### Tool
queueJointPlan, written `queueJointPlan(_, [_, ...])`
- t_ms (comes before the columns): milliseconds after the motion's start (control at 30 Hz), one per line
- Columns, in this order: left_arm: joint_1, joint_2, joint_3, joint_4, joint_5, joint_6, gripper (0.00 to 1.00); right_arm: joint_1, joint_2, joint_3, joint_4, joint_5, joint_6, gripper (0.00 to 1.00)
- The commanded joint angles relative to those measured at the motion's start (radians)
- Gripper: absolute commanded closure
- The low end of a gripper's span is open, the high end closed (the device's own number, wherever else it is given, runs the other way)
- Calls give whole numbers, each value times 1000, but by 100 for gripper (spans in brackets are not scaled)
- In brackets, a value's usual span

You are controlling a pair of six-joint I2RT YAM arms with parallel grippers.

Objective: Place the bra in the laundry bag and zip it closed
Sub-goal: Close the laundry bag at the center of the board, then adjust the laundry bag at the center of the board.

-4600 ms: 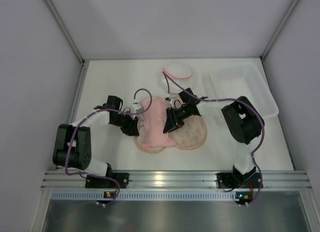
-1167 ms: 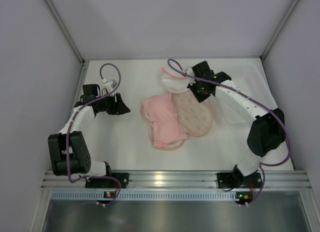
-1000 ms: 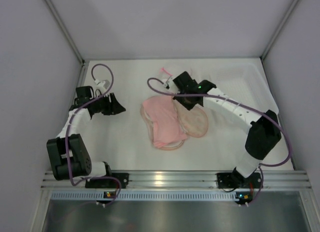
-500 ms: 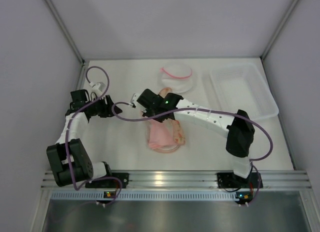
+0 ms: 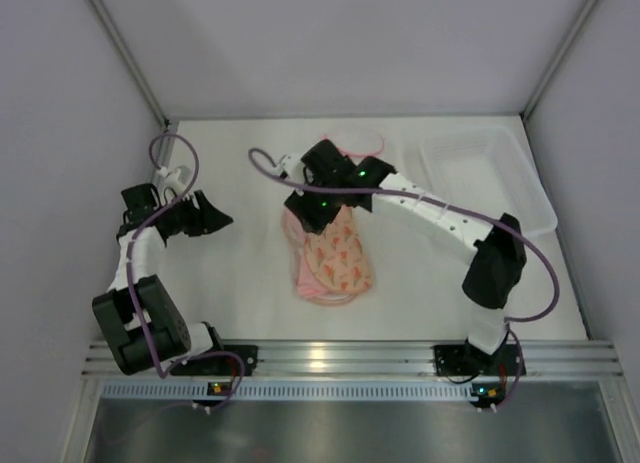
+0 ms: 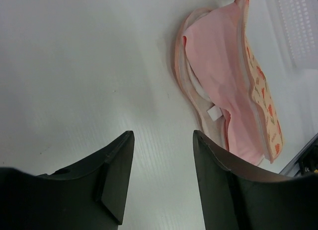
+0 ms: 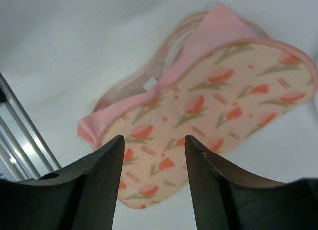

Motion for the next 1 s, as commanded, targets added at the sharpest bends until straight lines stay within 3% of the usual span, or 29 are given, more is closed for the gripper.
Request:
queueJointPlan(0, [-13,-18,10,-56,56,96,44,-170,-158,-97,62,-225,47,48])
queueJointPlan(100, [-114,-41,6,-120,-66,188,48,-314,-209,-272,63,-215,27,60])
queueJointPlan(200, [-241,-23,-2,-119,-157,210,60,-369,-267,-472,103,-159,1,61])
queueJointPlan(333, [-382,74,1,-117,-274,236,66,-395,-323,-648,203,-89,-7,60])
queueJointPlan(533, [-566,258,51,-119,-371,225,69,-399,-208,-668,233,-132,13,64])
queueJointPlan(700, [-579,396,121,-99,-348,153,72,-391,-189,-685,319,-278,61,63])
queueJointPlan(967, [-579,520,170,-10,-256,21,72,-268,-156,-636,361,-396,75,61])
